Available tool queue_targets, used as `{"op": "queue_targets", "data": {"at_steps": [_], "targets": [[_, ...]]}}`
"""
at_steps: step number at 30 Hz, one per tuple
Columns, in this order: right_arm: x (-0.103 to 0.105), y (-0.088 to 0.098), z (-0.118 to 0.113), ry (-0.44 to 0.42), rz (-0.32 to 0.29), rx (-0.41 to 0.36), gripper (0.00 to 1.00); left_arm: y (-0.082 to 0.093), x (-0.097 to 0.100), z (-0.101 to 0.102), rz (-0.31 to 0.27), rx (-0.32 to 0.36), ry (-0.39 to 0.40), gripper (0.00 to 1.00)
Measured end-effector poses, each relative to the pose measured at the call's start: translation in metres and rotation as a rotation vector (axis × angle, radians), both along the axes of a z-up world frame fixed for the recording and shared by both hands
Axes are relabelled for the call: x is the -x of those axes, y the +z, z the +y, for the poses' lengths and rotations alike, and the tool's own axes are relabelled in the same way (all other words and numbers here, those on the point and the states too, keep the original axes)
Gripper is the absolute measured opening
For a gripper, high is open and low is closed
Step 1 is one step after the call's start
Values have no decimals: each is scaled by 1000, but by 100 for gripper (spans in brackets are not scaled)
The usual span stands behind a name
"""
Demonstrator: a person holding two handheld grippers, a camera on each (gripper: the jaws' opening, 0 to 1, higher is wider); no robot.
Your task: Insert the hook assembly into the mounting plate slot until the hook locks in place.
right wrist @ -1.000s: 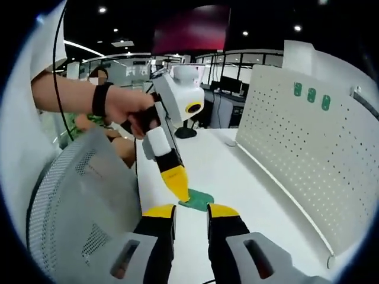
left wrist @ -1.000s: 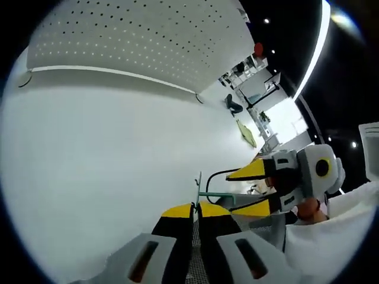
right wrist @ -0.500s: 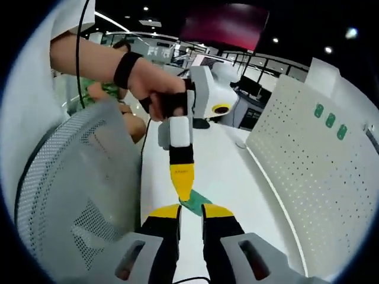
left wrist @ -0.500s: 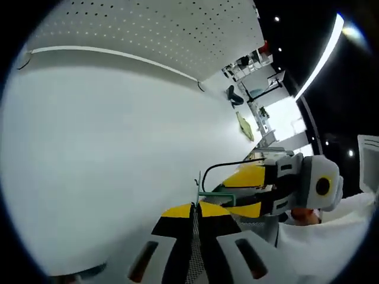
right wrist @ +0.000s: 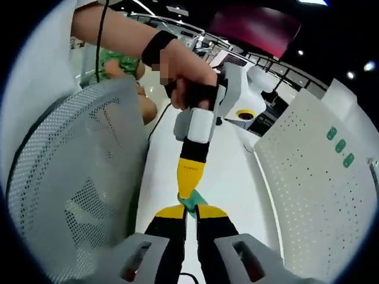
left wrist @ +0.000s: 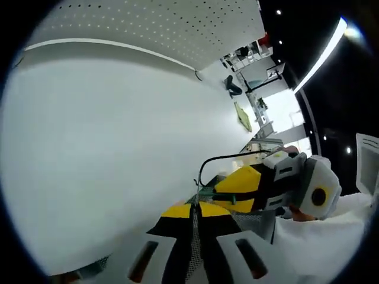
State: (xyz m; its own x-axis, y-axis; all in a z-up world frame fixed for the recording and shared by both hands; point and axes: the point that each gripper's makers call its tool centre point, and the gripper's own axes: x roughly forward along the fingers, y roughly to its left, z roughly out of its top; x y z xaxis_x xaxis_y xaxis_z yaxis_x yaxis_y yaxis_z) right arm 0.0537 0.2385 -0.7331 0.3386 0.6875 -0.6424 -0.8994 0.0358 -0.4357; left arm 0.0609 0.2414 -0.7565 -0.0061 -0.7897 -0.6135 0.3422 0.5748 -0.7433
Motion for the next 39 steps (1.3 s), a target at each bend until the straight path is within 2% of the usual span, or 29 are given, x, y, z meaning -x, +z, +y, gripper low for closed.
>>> {"op": "queue_targets", "data": {"at_steps": [6,9,11,13,14,15,16,18,20,21,24,30,34,39], "targets": [[-2,0,-3,51,-90,56,2,1,-3,0,9,11,4,2],[1,0,-3,65,-88,62,2,1,-2,-1,22,10,-9,2],[-1,0,-4,64,-101,73,1,1,-3,-2,10,13,-11,3],[-2,-1,-6,57,-104,86,1,1,-6,-3,-28,21,-16,3],[-3,-1,-6,54,-105,89,1,2,-6,-4,-21,20,-11,3],[-3,-2,-7,51,-98,85,1,2,-5,-4,-37,16,-27,3],[-3,-3,-8,38,-90,91,1,1,-9,-6,-100,23,-42,3],[-7,-4,-11,20,-98,99,1,3,-10,-7,-117,25,-30,3],[-9,-3,-12,-11,-87,87,1,4,-12,-9,-158,30,-40,3],[-9,-3,-12,-12,-90,87,1,4,-11,-9,-158,33,-34,4],[-14,0,-15,-63,-85,57,1,7,-17,-10,-202,46,-18,4],[-20,2,-18,-127,-73,31,1,11,-20,-10,-224,70,2,3],[-23,1,-20,-154,-65,24,1,9,-23,-7,-259,56,8,10],[-24,2,-19,-195,-31,-23,1,11,-23,-11,-260,75,11,3]]}}
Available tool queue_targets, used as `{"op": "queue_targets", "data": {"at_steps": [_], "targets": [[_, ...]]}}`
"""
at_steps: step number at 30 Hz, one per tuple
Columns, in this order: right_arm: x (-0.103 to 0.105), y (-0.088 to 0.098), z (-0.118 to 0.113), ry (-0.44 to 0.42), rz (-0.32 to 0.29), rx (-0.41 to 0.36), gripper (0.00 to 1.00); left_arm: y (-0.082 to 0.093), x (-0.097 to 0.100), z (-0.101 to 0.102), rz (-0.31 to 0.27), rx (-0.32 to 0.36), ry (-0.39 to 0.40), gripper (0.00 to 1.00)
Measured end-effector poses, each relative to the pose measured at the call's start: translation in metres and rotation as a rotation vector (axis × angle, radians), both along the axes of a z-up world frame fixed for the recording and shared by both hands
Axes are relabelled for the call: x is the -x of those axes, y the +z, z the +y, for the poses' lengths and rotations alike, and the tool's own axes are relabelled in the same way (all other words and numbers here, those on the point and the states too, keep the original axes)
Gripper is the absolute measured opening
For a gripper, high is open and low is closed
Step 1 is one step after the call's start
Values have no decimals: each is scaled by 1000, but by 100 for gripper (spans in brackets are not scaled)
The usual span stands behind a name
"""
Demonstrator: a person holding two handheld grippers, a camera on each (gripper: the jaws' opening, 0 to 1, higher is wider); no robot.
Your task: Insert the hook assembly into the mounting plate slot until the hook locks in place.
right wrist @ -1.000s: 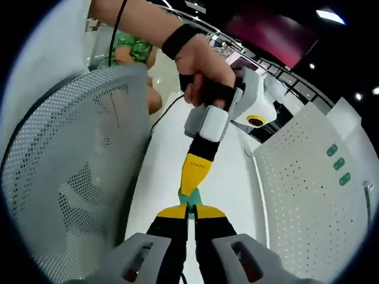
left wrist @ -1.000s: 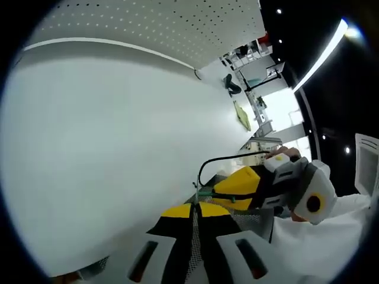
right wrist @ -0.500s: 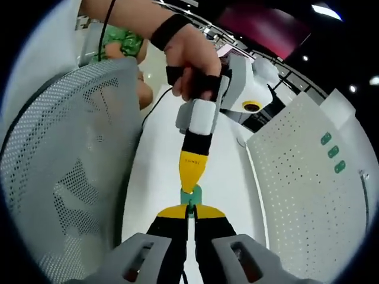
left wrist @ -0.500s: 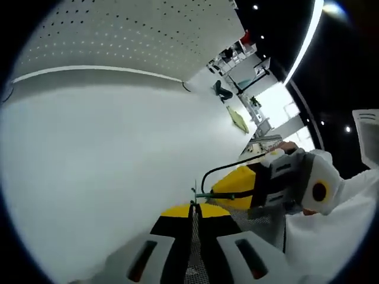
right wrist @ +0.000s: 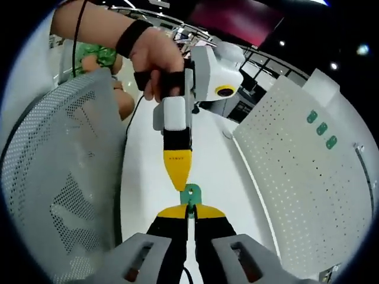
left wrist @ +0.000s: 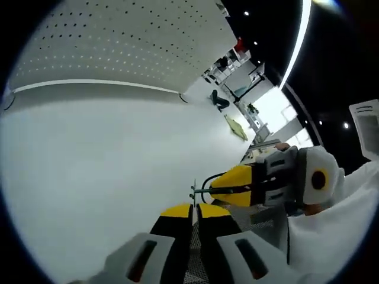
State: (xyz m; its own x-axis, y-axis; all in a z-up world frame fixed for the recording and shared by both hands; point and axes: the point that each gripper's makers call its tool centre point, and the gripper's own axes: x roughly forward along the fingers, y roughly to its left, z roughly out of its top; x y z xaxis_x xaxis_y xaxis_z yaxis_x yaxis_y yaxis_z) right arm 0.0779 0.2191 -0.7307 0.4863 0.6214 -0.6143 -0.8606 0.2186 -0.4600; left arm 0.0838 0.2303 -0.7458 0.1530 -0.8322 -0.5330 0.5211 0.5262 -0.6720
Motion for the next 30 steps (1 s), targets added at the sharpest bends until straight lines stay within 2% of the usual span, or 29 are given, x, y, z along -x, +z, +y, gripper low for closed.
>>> {"op": "queue_targets", "data": {"at_steps": [2,3,5,11,19,30], "targets": [[-2,2,0,-19,-4,-19,1,0,-3,-1,-21,5,9,2],[0,1,0,-21,21,-30,1,1,-3,-1,-5,11,20,2],[-1,2,-1,-28,13,-32,1,1,-4,-2,2,17,27,2],[0,1,-1,-40,39,-58,1,2,-3,-1,21,8,32,2],[-2,0,0,-55,48,-71,2,3,-5,0,-12,-32,23,1],[-5,-2,-1,-72,55,-84,2,5,-5,-7,-15,-28,7,1]]}}
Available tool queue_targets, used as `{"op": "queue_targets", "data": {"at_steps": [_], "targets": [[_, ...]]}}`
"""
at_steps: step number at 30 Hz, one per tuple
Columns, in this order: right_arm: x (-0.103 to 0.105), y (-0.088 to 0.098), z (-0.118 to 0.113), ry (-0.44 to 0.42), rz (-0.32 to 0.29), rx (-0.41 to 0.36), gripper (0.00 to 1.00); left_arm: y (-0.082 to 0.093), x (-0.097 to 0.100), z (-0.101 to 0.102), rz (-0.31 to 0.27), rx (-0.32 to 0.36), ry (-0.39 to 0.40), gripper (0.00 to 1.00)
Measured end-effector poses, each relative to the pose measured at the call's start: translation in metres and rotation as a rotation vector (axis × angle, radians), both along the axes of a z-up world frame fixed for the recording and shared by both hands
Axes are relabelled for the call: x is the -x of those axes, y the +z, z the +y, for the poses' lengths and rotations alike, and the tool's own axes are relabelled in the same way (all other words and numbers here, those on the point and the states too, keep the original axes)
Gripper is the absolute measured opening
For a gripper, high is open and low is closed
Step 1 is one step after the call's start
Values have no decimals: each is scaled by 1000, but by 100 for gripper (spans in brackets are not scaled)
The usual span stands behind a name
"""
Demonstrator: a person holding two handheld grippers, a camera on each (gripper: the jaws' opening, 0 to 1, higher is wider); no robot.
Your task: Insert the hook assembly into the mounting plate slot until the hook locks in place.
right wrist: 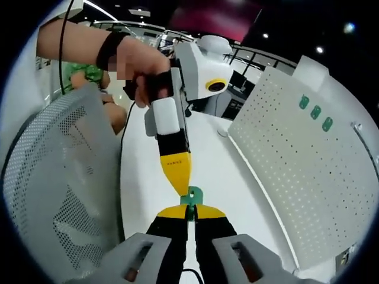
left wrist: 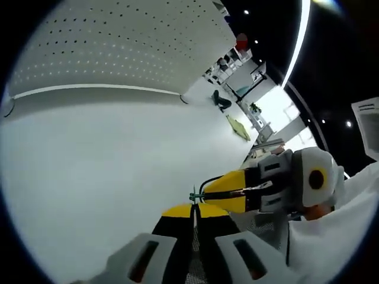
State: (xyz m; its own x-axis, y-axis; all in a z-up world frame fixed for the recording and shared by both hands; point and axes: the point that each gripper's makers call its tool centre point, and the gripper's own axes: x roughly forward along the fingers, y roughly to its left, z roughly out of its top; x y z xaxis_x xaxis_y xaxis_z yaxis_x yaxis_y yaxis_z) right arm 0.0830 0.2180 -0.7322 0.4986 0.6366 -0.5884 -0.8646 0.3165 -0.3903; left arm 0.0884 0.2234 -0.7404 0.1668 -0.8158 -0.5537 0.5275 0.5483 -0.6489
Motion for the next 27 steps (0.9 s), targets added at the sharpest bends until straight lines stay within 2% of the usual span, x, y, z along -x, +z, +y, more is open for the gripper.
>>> {"op": "queue_targets", "data": {"at_steps": [3,9,11,14,15,16,22,24,27], "targets": [[0,-2,-1,-1,6,8,2,1,2,-2,-25,-17,-12,1],[-1,-1,-1,-9,-2,1,1,2,0,0,-22,-19,0,1],[-2,-1,0,-12,0,-5,1,4,0,-1,-56,-34,-10,1],[-2,-2,1,-13,10,-5,1,4,0,1,-52,-57,-11,1],[-3,-1,1,-17,1,-5,1,5,-2,1,-85,-67,-12,2],[-4,-1,0,-20,3,-5,1,6,-1,0,-91,-70,-19,2],[-4,1,0,-34,4,-14,1,7,-2,1,-79,-51,-17,2],[-7,2,-2,-49,-4,-14,1,9,-5,-2,-116,-24,-23,2],[-9,3,-5,-58,-9,-10,1,8,-5,-3,-140,-13,-16,2]]}}
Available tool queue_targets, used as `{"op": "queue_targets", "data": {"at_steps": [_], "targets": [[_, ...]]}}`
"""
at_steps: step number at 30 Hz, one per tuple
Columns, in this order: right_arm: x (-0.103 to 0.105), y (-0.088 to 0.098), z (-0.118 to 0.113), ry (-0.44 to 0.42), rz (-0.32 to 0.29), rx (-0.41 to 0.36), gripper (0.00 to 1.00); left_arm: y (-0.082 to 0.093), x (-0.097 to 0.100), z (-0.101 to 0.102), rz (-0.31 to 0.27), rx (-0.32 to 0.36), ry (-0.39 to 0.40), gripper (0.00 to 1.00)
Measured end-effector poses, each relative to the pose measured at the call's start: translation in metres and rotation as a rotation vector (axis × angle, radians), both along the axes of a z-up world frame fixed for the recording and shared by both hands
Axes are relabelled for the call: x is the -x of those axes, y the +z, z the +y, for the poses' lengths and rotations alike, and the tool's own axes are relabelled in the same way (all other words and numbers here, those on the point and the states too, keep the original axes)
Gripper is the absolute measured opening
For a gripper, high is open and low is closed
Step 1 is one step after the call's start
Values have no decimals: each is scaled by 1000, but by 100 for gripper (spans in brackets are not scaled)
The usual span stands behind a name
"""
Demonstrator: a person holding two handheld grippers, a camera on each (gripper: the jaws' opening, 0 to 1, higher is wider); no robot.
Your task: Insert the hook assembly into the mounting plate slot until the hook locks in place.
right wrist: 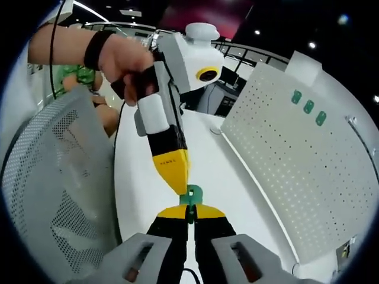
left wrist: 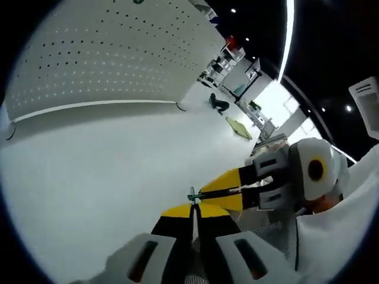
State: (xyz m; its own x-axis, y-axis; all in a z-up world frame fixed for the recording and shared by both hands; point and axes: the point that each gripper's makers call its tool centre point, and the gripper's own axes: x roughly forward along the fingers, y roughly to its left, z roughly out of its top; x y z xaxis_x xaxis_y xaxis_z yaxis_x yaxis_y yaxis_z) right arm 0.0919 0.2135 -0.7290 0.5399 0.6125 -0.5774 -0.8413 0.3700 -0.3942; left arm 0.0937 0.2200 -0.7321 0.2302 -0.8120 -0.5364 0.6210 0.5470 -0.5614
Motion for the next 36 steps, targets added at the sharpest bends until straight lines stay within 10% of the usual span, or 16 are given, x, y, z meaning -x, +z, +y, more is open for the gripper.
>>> {"op": "queue_targets", "data": {"at_steps": [16,22,36], "targets": [[-2,7,-3,-52,9,-68,1,15,-10,1,-85,110,55,12],[-7,12,-6,-90,7,-103,1,17,-20,5,-212,71,61,16],[-13,8,-15,-142,12,-100,1,17,-14,1,-251,125,73,23]]}}
